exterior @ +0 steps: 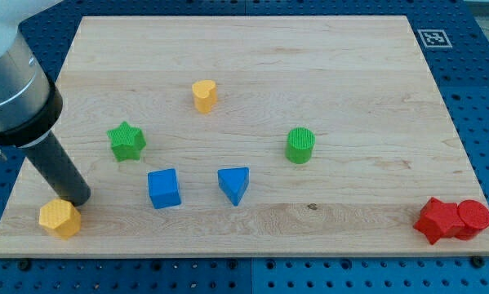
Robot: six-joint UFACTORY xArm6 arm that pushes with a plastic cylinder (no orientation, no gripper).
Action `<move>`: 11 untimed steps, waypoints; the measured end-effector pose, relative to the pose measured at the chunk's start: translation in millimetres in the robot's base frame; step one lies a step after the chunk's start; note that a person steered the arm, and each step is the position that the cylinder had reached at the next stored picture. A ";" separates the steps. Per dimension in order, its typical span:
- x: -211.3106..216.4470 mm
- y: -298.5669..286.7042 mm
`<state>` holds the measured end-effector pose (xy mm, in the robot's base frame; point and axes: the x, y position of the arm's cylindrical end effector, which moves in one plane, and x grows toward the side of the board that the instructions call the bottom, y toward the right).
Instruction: Slightly move yellow hexagon towards left bottom corner of the board
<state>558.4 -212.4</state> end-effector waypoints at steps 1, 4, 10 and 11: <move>-4.1 17.7; 44.1 24.5; 11.5 39.9; -21.3 33.8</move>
